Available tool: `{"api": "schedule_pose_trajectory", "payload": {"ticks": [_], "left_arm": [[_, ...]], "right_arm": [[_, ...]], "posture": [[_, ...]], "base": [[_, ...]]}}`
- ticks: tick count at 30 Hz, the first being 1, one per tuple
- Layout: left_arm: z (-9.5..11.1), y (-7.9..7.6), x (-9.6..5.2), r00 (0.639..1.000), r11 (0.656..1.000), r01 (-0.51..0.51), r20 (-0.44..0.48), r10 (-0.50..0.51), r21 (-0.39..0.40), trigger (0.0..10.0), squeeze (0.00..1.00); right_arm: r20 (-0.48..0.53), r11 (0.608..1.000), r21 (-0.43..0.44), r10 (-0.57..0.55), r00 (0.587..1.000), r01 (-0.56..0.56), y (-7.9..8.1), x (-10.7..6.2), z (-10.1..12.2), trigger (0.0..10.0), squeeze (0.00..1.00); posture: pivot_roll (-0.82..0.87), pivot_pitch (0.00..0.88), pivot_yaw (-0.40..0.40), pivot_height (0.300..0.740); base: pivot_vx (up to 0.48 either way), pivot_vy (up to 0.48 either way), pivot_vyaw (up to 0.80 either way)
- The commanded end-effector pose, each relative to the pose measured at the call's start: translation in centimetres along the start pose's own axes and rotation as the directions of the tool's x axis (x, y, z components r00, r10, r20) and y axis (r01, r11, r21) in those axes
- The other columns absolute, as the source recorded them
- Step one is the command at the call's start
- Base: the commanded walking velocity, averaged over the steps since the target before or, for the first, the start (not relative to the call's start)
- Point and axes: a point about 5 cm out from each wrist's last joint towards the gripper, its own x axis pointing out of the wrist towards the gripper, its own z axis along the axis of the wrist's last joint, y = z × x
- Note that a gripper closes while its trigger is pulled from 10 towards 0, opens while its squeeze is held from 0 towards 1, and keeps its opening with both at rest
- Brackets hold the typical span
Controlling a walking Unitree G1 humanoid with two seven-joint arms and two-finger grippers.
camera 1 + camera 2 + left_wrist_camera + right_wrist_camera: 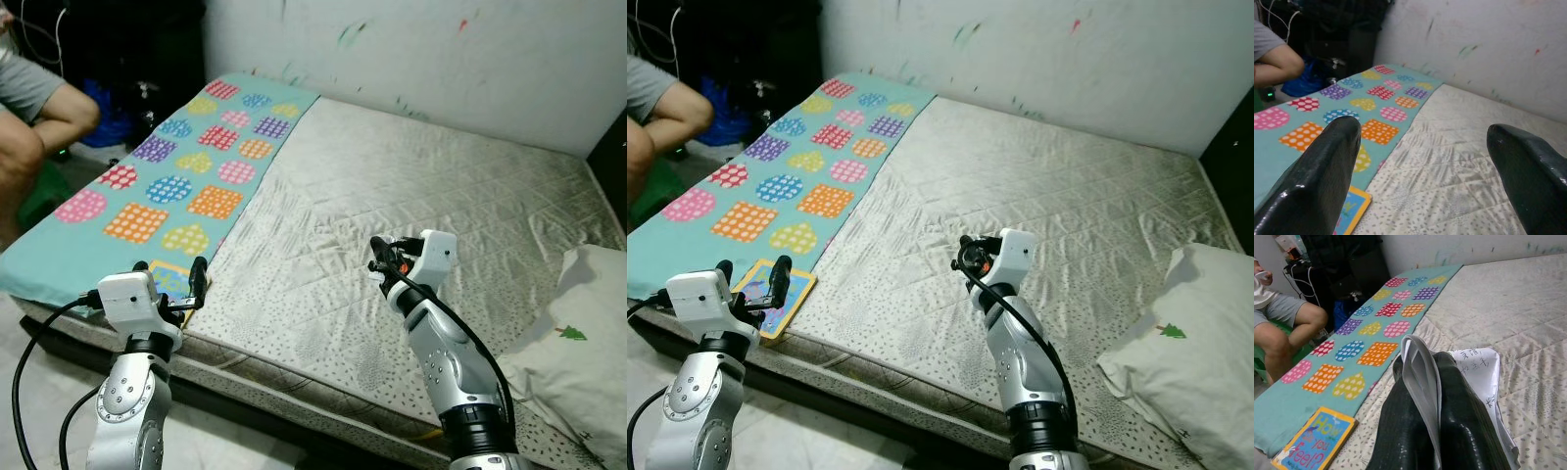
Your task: Clean up the room
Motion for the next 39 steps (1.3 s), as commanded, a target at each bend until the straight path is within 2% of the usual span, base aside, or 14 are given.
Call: {"api": "schedule_pose_trajectory", "payload": {"ticks": [1,3,17,26,27,28,31,34,39], "left_arm": [[0.2,-0.1,0.1,1.0,1.0,0.008,0.002,-0.008,-0.002,10.0,0.0],[0.2,-0.1,0.2,1.0,1.0,0.011,-0.001,-0.011,-0.004,10.0,0.0],[0.0,-0.8,0.5,1.0,0.999,0.025,0.0,-0.025,-0.022,10.0,0.0],[0.3,-0.5,0.8,1.0,1.0,0.025,0.007,-0.025,-0.013,10.0,0.0],[0.3,-0.5,0.7,1.0,0.999,0.022,0.013,-0.021,-0.026,10.0,0.0],[0.3,-0.3,0.6,1.0,0.99,-0.018,0.006,0.019,-0.136,10.0,0.0],[-0.1,0.2,0.7,0.996,0.954,-0.092,-0.036,0.085,-0.285,10.0,0.0],[-0.2,0.1,0.7,0.997,0.954,-0.078,-0.039,0.069,-0.29,10.0,0.0],[-0.5,0.1,1.0,0.994,0.928,-0.09,-0.085,0.063,-0.362,10.0,0.0]], "right_arm": [[0.02,1.0,-0.016,-0.002,1.0,0.003,0.1,0.1,0.6,10.0,0.0],[0.017,1.0,-0.012,-0.008,1.0,0.008,0.2,0.3,0.7,10.0,0.0],[0.016,0.999,-0.034,0.001,1.0,0.0,0.2,0.5,0.9,10.0,0.0],[0.03,1.0,-0.026,0.002,1.0,-0.001,0.3,0.5,0.9,10.0,0.0],[0.043,1.0,-0.013,0.005,0.999,-0.004,0.4,0.4,1.0,10.0,0.0],[0.073,1.0,0.022,0.013,0.997,-0.015,0.5,0.4,1.4,10.0,0.0],[0.085,0.999,0.042,-0.005,0.996,0.002,0.3,0.3,1.5,10.0,0.0],[0.089,0.999,0.032,-0.016,0.996,0.013,0.1,0.2,1.4,10.0,0.0],[0.087,1.0,-0.017,-0.021,0.996,0.023,-0.2,-0.1,1.1,10.0,0.0]], "posture": [[0.05,0.0,-0.101,0.74],[0.05,0.0,-0.1,0.74],[0.03,0.0,-0.101,0.74],[0.04,0.0,-0.099,0.74],[0.04,0.0,-0.098,0.74],[0.04,0.0,-0.098,0.74],[0.04,0.0,-0.089,0.74],[0.03,0.0,-0.076,0.74],[0.03,0.0,-0.062,0.74]], "base": [[0.0,0.0,0.0],[0.0,0.0,0.0],[0.0,0.0,-0.78],[0.0,0.0,-0.09],[0.0,0.0,0.0],[0.0,0.0,0.0],[0.0,0.0,0.0],[0.0,0.0,0.0],[0.0,0.0,0.0]]}}
